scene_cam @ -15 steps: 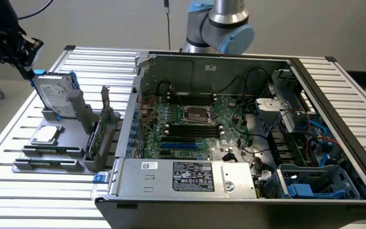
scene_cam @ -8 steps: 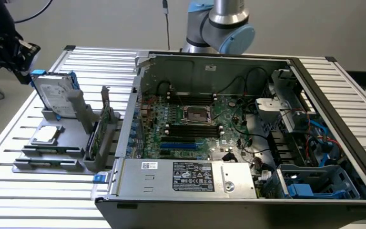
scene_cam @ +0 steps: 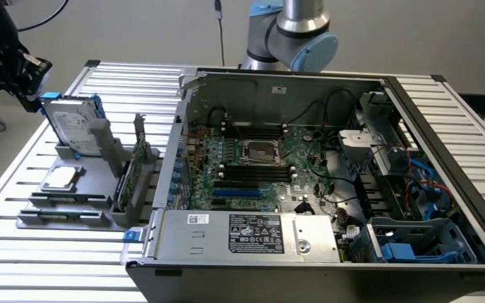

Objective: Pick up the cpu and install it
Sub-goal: 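Reach for the cpu, then pick up the cpu and move it towards the insertion slot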

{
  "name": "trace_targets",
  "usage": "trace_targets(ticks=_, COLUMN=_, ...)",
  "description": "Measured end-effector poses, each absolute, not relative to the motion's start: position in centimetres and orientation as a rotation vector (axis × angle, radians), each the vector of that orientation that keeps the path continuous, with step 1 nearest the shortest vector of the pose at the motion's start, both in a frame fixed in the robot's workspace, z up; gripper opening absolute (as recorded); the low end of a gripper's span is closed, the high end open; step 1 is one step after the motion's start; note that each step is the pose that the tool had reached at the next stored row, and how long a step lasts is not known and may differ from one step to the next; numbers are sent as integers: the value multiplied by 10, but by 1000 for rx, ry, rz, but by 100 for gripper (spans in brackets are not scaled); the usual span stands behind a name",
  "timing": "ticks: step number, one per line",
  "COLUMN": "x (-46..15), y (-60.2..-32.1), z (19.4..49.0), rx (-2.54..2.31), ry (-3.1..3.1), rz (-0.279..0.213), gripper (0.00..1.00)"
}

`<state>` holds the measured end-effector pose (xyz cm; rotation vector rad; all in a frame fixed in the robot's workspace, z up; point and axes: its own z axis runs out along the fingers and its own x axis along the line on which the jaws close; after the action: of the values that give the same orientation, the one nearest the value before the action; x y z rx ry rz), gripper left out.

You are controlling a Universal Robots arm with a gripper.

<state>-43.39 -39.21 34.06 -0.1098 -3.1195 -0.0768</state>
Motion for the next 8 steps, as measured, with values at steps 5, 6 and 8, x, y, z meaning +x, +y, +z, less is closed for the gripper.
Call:
trace_targets(ticks=5, x=-434, y=-392, z=341, rx=-110, ry=-3119, rz=-77, gripper=11)
trace_targets(ticks=6, x=-434, y=-392, z=341, rx=-110, ry=-3120, rz=-77, gripper=11)
trace_targets(ticks=8, x=-434, y=-392, z=341, rx=-110, ry=-3119, rz=-77, gripper=12)
